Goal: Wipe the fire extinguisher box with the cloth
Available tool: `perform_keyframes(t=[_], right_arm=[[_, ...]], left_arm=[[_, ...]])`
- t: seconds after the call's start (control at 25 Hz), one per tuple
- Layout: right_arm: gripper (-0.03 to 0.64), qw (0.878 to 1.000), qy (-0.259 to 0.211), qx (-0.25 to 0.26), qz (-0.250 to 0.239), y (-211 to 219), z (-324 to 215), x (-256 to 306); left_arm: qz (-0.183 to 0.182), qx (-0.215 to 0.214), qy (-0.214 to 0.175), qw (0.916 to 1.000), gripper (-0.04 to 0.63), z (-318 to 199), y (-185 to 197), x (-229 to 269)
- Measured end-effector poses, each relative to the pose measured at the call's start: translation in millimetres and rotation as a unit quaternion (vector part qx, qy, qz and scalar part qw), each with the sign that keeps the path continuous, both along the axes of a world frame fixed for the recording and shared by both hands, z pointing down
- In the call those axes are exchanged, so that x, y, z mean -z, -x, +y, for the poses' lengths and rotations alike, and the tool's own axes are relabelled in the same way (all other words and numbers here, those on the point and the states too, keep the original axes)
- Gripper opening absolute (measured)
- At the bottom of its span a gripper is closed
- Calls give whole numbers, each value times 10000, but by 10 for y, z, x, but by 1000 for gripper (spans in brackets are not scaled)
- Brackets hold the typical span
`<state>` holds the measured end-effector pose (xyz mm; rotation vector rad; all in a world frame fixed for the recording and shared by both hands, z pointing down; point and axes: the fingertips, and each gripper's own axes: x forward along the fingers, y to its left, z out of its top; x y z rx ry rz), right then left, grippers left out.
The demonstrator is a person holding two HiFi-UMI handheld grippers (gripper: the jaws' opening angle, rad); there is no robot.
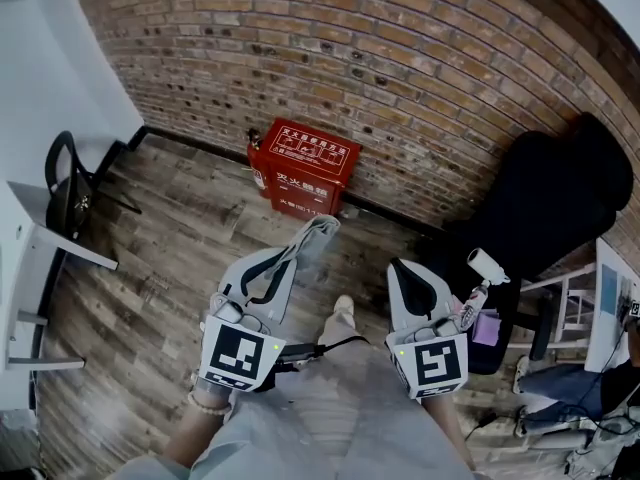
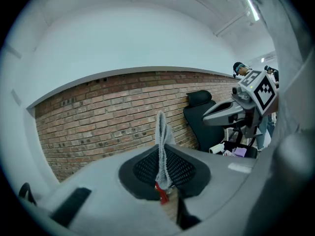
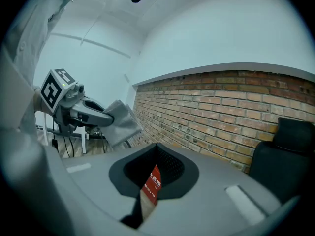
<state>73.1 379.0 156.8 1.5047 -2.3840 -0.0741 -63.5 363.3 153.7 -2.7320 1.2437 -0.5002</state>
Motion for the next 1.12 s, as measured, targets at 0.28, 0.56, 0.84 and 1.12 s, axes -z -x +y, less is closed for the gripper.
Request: perform_keyframes(t=[0.28,0.56,0.84,1.12], right_arm=[[11,9999,125,77,-30,-28,-367,-111],[9,9993,170,303,-141,-45,-1103,-221],[9,9980,334,490,-208,-117,-1985,-273],[11,9964,489,668,-206,-237,-2750,-360]], left_arm=[[14,195,81,9998,12,-293,45,-89],[-48,283,58,9996,12,-936,-49,-134],[-46,482,258,9985,12,-1751,-126,-215],[16,600,371,9975,12,-2479,-282,-274]])
